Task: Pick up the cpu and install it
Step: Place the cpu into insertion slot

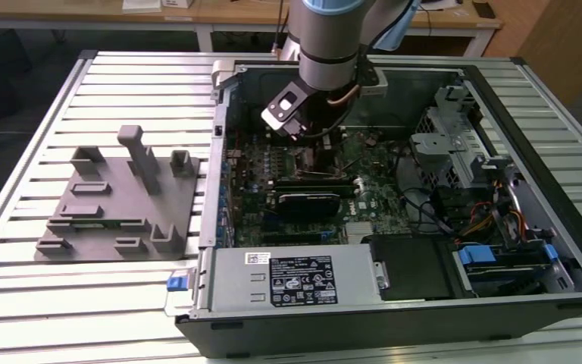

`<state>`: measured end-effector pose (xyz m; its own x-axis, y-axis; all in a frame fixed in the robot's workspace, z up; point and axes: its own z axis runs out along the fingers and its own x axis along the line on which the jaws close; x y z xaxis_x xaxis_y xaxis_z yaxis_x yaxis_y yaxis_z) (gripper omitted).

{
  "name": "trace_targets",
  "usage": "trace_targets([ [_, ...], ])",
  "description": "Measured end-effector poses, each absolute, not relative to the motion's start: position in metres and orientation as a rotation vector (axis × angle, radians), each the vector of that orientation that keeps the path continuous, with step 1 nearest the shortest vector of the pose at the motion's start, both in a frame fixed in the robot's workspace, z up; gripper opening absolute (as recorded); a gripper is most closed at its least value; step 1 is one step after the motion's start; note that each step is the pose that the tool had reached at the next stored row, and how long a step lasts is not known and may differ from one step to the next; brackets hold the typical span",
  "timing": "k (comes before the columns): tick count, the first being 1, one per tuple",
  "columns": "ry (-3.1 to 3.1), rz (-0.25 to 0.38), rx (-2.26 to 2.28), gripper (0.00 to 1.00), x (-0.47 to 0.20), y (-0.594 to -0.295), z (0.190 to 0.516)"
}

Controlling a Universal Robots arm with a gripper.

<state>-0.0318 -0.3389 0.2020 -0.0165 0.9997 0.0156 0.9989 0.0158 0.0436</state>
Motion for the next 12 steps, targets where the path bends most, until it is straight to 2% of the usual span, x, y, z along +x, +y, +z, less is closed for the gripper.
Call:
trace_targets([
  [12, 2.216, 0.065, 2.198, 0.54, -0.0318, -0.3379, 0.1964],
])
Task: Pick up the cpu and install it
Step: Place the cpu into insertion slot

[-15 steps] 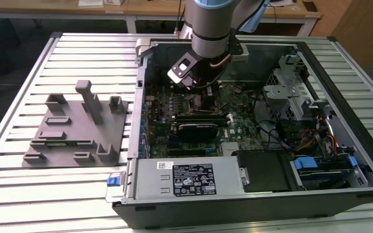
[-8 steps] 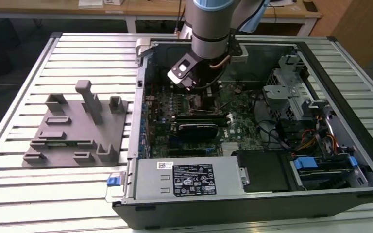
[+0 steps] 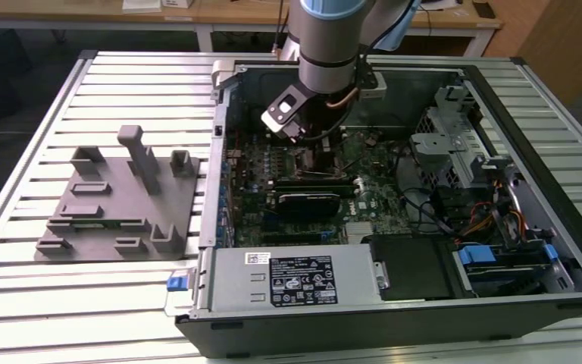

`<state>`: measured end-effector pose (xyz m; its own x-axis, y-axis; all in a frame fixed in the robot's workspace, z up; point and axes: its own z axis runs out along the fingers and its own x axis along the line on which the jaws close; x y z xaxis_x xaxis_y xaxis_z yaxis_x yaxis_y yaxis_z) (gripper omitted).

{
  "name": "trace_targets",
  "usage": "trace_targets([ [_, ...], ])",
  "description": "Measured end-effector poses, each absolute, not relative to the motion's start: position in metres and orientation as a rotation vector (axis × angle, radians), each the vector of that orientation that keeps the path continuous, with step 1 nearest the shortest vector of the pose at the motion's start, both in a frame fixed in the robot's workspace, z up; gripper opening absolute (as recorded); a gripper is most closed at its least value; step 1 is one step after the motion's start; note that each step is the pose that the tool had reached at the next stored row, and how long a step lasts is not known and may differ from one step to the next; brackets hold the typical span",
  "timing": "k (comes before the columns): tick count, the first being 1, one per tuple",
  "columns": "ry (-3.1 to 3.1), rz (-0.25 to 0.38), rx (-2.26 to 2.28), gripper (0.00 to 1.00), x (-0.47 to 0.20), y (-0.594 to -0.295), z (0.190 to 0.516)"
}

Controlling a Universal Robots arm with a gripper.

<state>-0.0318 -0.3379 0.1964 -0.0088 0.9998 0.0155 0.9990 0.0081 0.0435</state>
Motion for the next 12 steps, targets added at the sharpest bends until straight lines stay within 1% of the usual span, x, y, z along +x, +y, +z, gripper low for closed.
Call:
trace_targets([
  [12, 2.202, 0.065, 2.212, 0.54, -0.0314, -0.337, 0.1922],
])
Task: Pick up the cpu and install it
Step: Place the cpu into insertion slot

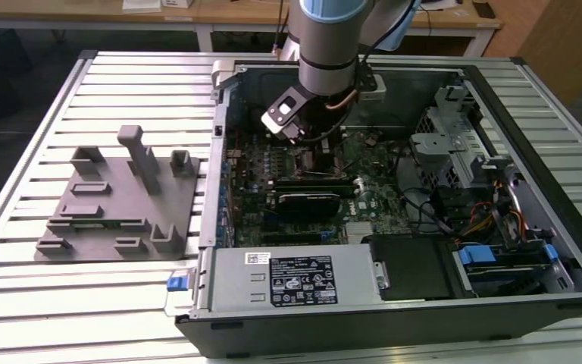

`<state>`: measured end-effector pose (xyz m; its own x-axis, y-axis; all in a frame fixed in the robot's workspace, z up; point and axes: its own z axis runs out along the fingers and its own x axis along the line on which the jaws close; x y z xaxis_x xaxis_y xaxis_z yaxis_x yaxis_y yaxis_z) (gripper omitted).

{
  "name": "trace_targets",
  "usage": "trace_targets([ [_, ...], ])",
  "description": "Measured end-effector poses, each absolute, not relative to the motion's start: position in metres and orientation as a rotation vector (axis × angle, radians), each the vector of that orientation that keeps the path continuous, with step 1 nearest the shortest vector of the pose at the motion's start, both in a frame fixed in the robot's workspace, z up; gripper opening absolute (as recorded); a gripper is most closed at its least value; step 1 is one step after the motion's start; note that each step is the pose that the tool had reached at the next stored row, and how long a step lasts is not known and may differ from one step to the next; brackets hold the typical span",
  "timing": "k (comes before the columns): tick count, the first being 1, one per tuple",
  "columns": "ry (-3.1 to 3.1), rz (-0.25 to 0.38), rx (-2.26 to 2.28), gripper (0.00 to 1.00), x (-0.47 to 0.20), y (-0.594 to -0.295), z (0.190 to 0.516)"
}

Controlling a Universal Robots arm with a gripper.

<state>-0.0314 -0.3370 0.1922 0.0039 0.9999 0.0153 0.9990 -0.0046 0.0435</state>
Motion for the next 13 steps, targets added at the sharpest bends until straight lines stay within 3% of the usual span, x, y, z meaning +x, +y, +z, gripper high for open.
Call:
trace_targets([
  [13, 2.19, 0.064, 2.223, 0.54, -0.0304, -0.3358, 0.1906],
])
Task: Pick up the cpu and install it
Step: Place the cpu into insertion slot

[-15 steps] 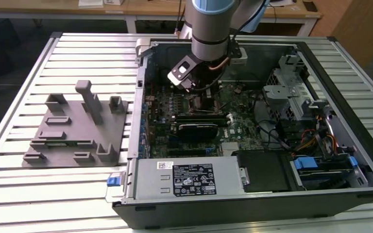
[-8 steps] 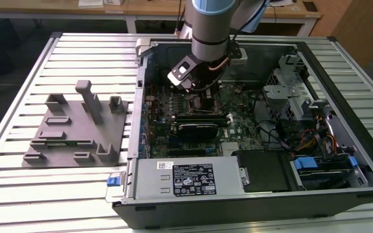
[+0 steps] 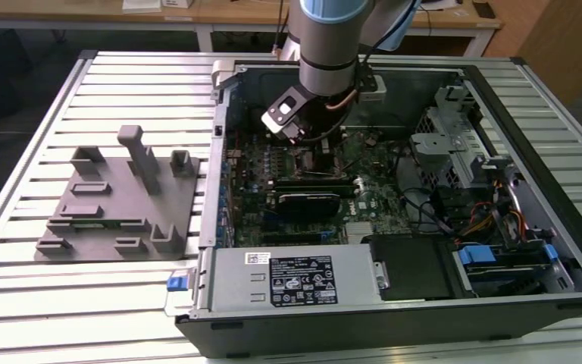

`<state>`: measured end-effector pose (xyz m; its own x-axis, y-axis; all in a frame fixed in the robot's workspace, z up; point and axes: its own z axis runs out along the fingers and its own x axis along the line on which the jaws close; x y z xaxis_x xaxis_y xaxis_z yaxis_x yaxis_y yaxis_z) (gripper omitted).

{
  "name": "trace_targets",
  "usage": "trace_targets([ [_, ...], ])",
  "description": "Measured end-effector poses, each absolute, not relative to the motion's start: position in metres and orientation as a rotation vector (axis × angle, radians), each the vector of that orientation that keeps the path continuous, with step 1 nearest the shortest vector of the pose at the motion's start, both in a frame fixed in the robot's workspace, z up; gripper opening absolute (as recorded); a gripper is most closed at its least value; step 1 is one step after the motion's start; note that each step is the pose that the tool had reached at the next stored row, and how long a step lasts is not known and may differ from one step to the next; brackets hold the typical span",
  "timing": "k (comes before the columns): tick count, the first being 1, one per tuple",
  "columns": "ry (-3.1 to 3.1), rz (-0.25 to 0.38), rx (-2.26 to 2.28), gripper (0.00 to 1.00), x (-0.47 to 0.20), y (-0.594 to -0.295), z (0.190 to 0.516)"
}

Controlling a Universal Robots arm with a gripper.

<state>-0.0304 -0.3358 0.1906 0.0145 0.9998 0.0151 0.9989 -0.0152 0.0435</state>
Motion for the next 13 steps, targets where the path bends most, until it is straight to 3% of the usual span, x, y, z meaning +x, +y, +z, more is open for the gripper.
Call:
trace_targets([
  [13, 2.19, 0.065, 2.223, 0.61, -0.0304, -0.3355, 0.1906],
])
